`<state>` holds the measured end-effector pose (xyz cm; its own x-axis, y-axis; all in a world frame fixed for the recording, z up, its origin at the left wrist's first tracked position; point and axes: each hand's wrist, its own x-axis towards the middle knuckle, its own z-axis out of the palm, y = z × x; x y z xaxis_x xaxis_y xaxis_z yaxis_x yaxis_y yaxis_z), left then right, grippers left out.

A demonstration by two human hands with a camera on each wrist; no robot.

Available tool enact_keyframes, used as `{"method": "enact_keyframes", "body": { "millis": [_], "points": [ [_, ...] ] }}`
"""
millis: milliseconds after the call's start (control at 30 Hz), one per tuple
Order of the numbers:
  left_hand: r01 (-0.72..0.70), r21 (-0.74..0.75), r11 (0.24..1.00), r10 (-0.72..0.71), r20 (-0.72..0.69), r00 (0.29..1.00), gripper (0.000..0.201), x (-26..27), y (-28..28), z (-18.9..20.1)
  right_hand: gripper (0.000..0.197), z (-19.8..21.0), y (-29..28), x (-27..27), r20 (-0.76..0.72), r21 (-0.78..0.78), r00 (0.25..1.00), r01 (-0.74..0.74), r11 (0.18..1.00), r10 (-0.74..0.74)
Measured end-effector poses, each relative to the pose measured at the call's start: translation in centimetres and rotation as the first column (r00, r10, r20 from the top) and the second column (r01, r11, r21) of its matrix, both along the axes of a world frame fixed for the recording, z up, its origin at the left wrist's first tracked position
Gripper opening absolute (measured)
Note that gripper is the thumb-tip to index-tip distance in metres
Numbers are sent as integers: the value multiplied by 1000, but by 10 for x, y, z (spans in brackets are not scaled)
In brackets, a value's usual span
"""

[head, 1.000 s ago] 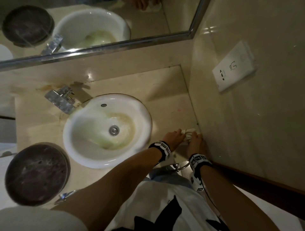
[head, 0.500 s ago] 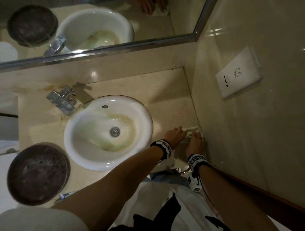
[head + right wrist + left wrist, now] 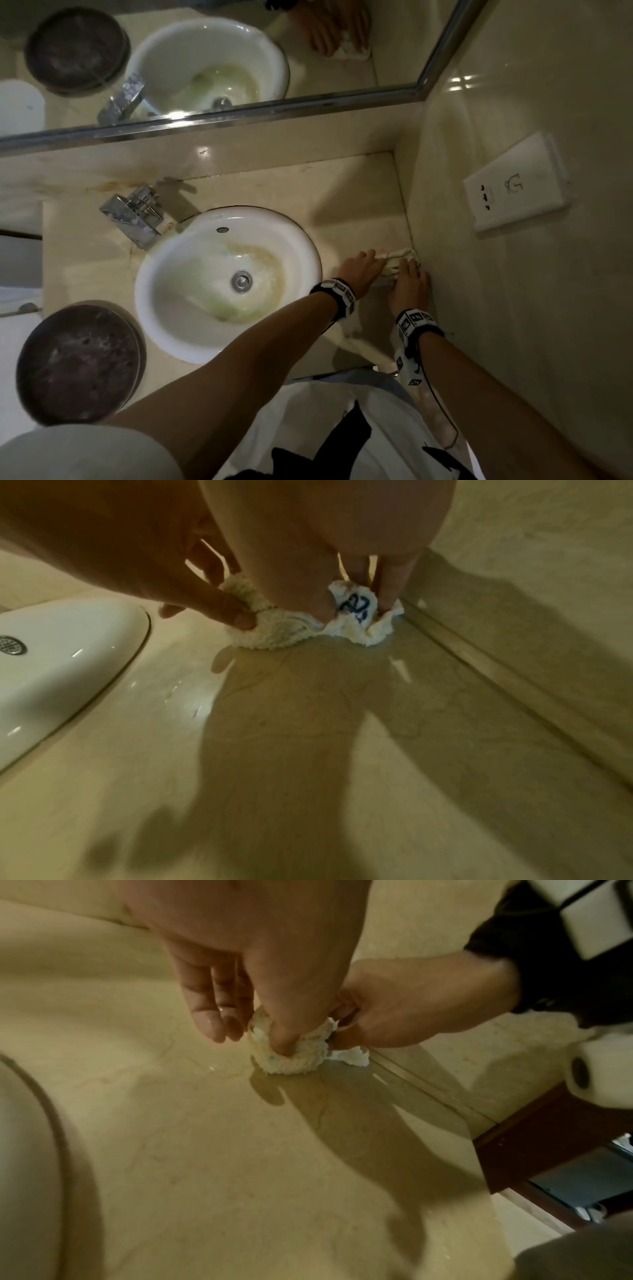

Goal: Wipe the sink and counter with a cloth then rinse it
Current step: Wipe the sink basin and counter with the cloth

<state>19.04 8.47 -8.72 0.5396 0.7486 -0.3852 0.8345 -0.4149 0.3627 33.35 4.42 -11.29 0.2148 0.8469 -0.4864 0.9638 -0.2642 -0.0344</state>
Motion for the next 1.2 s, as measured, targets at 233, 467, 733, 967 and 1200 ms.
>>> {"method": "enact_keyframes", "body": {
  "millis": [233, 467, 733, 967, 1200],
  "points": [
    [-41, 4, 999, 41, 28, 999, 50, -7, 28, -10, 70, -1, 40, -5, 8, -27, 999, -38, 999, 38],
    [-90, 15, 996, 89, 38, 995, 51, -13, 49, -14, 71, 5, 70, -8, 9, -10, 994, -113, 994, 113],
    [-226, 47, 973, 224, 43, 974, 41, -29, 81, -18, 58, -1, 140, -18, -103, 14, 962, -253, 967, 253],
    [-388, 48, 920, 384, 71, 920, 33, -51, 78, -25, 48, -3, 184, -52, -98, 0, 867, -490, 872, 488],
    [-456, 65, 887, 453, 59, 890, 28, -84, 80, -23, 72, 2, 188, -87, -104, 42, 848, -518, 854, 520]
  ]
}}
